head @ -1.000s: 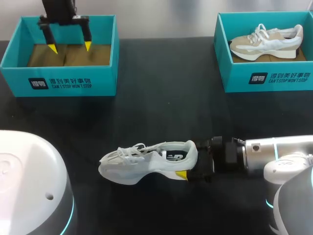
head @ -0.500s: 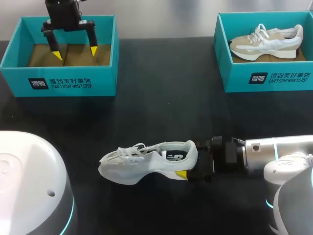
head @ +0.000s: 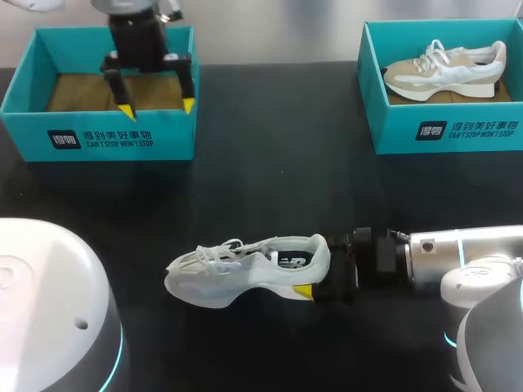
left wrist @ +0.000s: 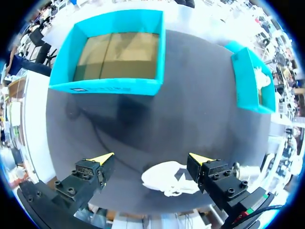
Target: Take the shoe out of the shoebox, open the shoe tongue, remove and reinsert the insole, then place the shoe into the shoebox
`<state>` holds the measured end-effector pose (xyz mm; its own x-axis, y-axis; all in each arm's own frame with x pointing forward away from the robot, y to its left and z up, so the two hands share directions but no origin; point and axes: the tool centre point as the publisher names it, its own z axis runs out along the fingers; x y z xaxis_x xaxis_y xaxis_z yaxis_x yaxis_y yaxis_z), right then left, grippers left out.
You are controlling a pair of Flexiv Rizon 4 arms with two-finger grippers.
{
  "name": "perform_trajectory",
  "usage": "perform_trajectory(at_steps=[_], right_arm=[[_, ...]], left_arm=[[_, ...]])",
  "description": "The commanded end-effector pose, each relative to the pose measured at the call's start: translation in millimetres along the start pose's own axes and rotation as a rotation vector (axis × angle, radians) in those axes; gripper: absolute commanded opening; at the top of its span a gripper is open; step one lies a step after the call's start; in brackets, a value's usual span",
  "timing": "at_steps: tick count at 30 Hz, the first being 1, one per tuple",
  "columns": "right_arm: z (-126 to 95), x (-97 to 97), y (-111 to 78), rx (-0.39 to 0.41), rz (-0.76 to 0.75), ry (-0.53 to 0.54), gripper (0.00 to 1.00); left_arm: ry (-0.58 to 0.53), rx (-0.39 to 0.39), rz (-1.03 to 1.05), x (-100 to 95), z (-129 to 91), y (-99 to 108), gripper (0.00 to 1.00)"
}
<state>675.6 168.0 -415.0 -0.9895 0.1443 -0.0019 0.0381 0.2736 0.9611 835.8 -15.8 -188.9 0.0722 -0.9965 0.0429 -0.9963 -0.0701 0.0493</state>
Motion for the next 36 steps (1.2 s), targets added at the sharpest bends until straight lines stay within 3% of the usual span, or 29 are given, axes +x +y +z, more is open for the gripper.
perform_trajectory(at_steps=[1, 6, 31, 36], right_arm=[[2.0, 1.0, -0.3, 0.005, 0.001, 0.000, 0.00], [2.0, 1.0, -0.3, 0.005, 0.001, 0.000, 0.00], [2.0, 1.0, -0.3, 0.005, 0.001, 0.000, 0.00], [2.0, 1.0, -0.3, 0.005, 0.001, 0.000, 0.00]], left_arm=[[-0.011, -0.001, 0.041, 19.9, 2.7, 21.9, 1.00], [-0.001, -0.040, 0.138, 41.5, -2.5, 57.0, 1.00], [-0.001, -0.040, 0.138, 41.5, -2.5, 57.0, 1.00], [-0.031, -0.058, 0.181, 66.2, 15.2, 83.6, 1.00]])
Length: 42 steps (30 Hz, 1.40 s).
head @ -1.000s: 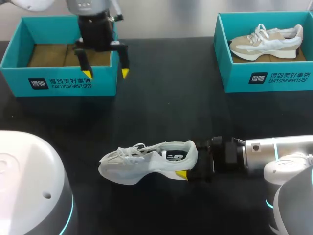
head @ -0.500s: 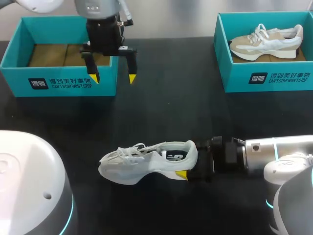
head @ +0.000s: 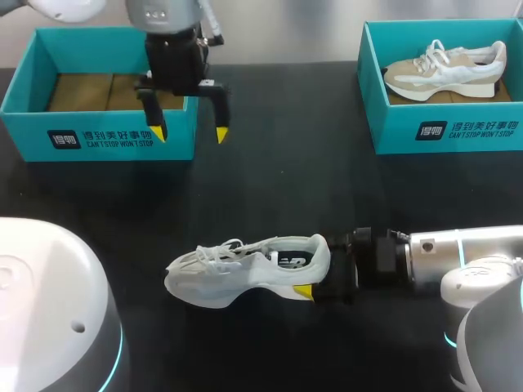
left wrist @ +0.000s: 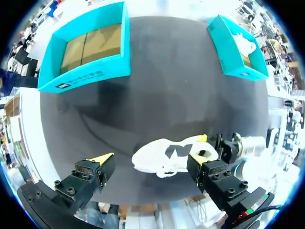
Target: Take the shoe out of the shoebox, open the shoe tongue, remove and reinsert the insole, then place the shoe into the shoebox
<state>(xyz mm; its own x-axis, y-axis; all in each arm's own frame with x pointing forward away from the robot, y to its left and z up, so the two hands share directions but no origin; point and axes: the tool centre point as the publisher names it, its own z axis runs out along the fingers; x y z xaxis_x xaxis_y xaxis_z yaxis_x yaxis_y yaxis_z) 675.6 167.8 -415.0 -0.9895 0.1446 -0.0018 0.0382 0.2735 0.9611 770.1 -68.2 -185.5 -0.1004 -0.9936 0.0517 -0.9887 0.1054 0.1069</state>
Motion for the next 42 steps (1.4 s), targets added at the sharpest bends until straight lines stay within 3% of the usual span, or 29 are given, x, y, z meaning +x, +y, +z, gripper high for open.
perform_trajectory(at_steps=[1, 13, 28, 33, 42], right_arm=[[2.2, 1.0, -0.2, 0.005, 0.000, 0.001, 0.00], [2.2, 1.0, -0.2, 0.005, 0.000, 0.001, 0.00], [2.2, 1.0, -0.2, 0.005, 0.000, 0.001, 0.00], [2.2, 1.0, -0.2, 0.005, 0.000, 0.001, 0.00], [2.2, 1.0, -0.2, 0.005, 0.000, 0.001, 0.00]], left_arm=[[-0.033, -0.005, 0.023, 24.4, 16.2, 16.4, 1.00], [-0.034, -0.043, 0.023, 65.9, 56.9, 67.2, 1.00], [-0.034, -0.043, 0.023, 65.9, 56.9, 67.2, 1.00], [-0.074, -0.029, 0.023, 83.5, 76.7, 82.0, 1.00], [-0.144, -0.048, 0.037, 89.9, 107.1, 89.9, 1.00]])
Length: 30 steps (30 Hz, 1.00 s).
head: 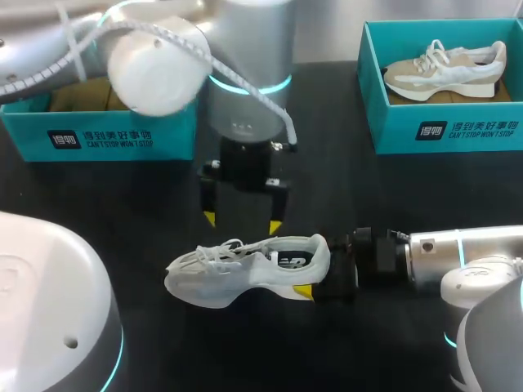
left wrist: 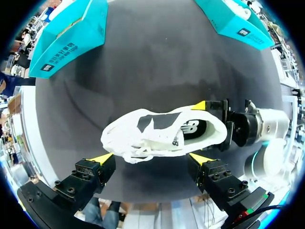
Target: Take the shoe out of the shoebox, open the shoe tongue, remove and reinsert the insole, then place the shoe into the shoebox
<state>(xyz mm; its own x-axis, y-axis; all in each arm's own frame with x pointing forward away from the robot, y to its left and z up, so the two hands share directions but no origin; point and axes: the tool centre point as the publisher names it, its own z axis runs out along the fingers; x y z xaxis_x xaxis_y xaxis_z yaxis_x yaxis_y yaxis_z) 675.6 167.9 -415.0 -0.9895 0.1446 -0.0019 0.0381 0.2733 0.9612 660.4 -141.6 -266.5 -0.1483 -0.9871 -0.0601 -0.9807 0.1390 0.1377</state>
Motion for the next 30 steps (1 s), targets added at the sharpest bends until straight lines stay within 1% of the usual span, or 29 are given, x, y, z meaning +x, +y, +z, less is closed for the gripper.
perform_trajectory(at_steps=[1, 3, 4, 5, 7, 8, 10, 16, 19, 24, 30], right_arm=[[2.1, 1.0, -0.3, 0.005, 0.000, 0.001, 0.00], [2.1, 1.0, -0.3, 0.005, 0.000, 0.001, 0.00], [2.1, 1.0, -0.3, 0.005, 0.000, 0.001, 0.00], [2.1, 1.0, -0.3, 0.005, 0.000, 0.001, 0.00], [2.1, 1.0, -0.3, 0.005, 0.000, 0.001, 0.00], [2.1, 1.0, -0.3, 0.005, 0.000, 0.001, 0.00], [2.1, 1.0, -0.3, 0.005, 0.000, 0.001, 0.00], [2.1, 1.0, -0.3, 0.005, 0.000, 0.001, 0.00], [2.1, 1.0, -0.3, 0.005, 0.000, 0.001, 0.00], [2.1, 1.0, -0.3, 0.005, 0.000, 0.001, 0.00], [2.1, 1.0, -0.3, 0.005, 0.000, 0.001, 0.00]], left_arm=[[-0.039, -0.015, -0.008, 12.3, 13.5, -2.5, 1.00], [-0.043, -0.025, -0.013, 14.5, 20.0, -1.4, 1.00], [-0.051, -0.018, -0.026, 15.8, 23.0, -1.2, 1.00], [-0.046, -0.032, -0.027, 17.1, 25.6, -1.2, 1.00], [-0.065, -0.018, -0.053, 21.0, 31.8, -1.7, 1.00], [-0.064, -0.027, -0.055, 22.7, 34.2, -2.2, 1.00], [-0.083, -0.018, -0.084, 26.4, 39.1, -3.0, 1.00], [-0.126, 0.012, -0.122, 36.9, 46.0, -3.4, 1.00], [-0.143, 0.000, -0.132, 40.7, 49.8, -7.0, 1.00], [-0.181, -0.027, -0.141, 41.3, 54.8, -9.0, 1.00], [-0.223, -0.032, -0.155, 39.8, 61.5, -10.8, 1.00]])
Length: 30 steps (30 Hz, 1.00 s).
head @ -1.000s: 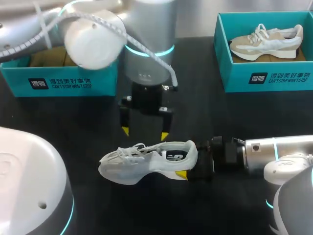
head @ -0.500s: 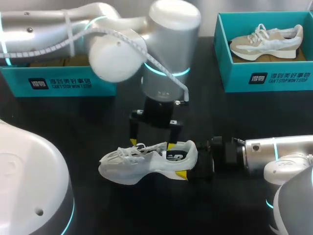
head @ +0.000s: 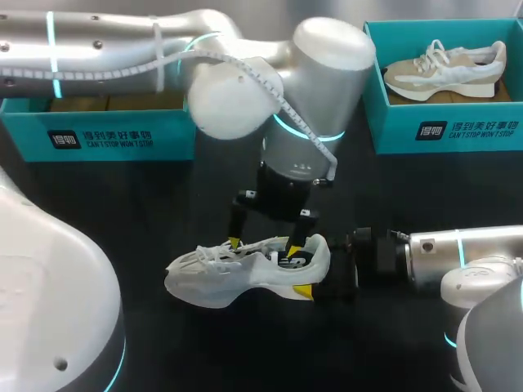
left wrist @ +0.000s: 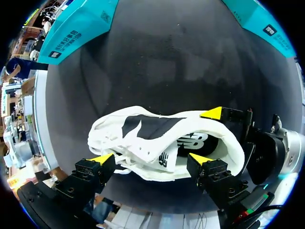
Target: Take the shoe out of the shoebox, open the shoe tongue, remove and reinsert the insole, then place the shoe into the shoebox
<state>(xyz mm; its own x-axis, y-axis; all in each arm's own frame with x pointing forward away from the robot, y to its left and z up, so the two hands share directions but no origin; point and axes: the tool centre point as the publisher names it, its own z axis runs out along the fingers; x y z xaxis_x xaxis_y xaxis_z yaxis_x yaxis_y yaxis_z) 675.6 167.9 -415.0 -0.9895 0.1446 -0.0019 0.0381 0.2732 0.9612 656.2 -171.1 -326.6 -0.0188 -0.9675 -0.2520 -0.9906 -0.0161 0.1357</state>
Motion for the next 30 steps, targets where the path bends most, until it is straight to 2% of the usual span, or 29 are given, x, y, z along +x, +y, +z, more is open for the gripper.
perform_trajectory(at_steps=[1, 8, 18, 28, 30], right_arm=[[2.1, 0.9, -0.3, 0.005, 0.000, 0.001, 0.00], [2.1, 0.9, -0.3, 0.005, 0.000, 0.001, 0.00], [2.1, 0.9, -0.3, 0.005, 0.000, 0.001, 0.00], [2.1, 0.9, -0.3, 0.005, 0.000, 0.001, 0.00], [2.1, 0.9, -0.3, 0.005, 0.000, 0.001, 0.00]], left_arm=[[-0.053, -0.006, -0.002, 7.7, 3.7, -1.3, 1.00], [-0.088, -0.022, -0.007, 9.6, 13.7, -1.1, 1.00], [-0.157, -0.082, -0.034, -2.8, 31.8, 0.7, 1.00], [-0.189, -0.115, -0.061, -18.5, 32.3, 5.0, 1.00], [-0.186, -0.120, -0.063, -22.0, 30.8, 6.2, 0.97]])
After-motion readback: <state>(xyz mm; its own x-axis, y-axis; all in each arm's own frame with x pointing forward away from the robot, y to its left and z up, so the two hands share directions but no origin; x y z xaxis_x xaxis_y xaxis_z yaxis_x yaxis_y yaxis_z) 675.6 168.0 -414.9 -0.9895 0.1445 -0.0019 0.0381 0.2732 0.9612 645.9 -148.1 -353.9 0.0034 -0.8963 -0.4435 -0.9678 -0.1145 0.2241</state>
